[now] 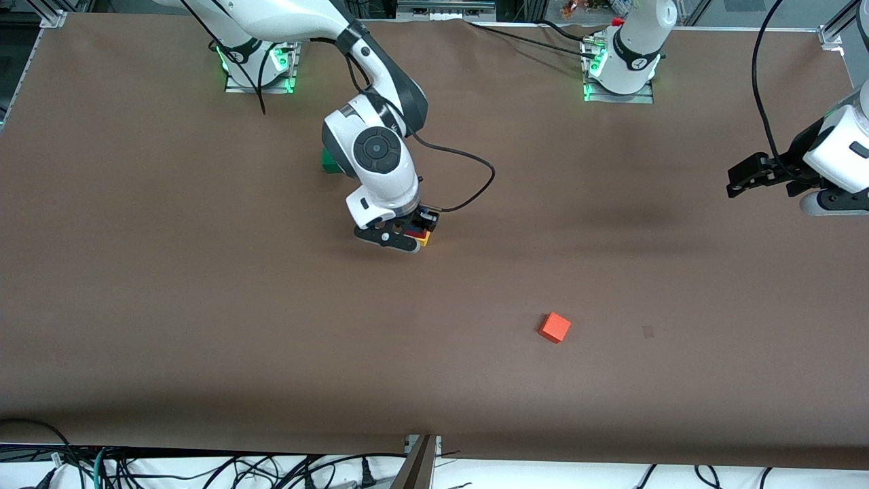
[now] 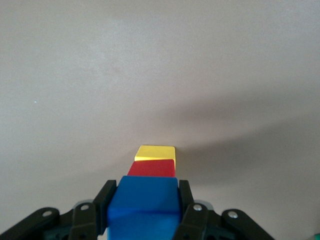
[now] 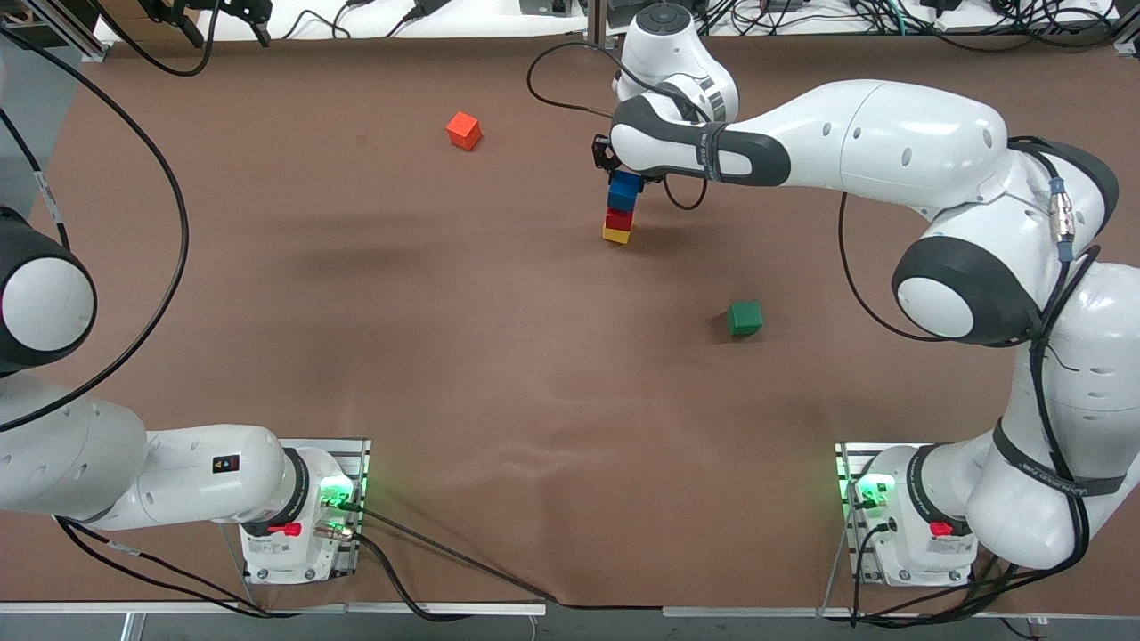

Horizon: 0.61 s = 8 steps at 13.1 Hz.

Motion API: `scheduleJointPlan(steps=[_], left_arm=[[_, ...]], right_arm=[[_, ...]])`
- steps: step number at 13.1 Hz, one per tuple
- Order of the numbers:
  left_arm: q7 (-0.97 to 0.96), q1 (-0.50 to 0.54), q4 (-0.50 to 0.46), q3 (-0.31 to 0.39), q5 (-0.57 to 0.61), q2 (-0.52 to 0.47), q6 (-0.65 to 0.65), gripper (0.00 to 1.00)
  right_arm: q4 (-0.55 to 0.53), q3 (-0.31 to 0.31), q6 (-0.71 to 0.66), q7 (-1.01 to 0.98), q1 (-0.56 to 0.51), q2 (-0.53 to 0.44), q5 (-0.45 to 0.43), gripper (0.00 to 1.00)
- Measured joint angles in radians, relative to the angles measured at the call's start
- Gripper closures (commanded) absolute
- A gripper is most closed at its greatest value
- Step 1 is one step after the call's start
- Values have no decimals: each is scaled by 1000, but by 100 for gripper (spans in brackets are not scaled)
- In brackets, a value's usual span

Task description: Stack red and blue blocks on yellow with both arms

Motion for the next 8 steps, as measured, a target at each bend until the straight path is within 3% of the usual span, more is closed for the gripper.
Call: scheduleJointPlan(steps=[3,4,5,6,7,8], left_arm=[[0,5,17,3,0,14,7,0],[0,7,22,4,0,20,8,0],[0,7,24,5,0,24,8,0],[0,7,27,4,0,26,9,0],[0,7,28,4,0,27,9,0],[0,7,29,4,0,27,9,0]], right_arm=[[1,-1,9,0,0,11,0,69],[1,-1,9,0,0,11,0,52],[1,-1,9,0,0,11,0,26],[1,-1,9,0,0,11,0,8],[1,-1,9,0,0,12,0,0],[1,-1,9,0,0,12,0,0]])
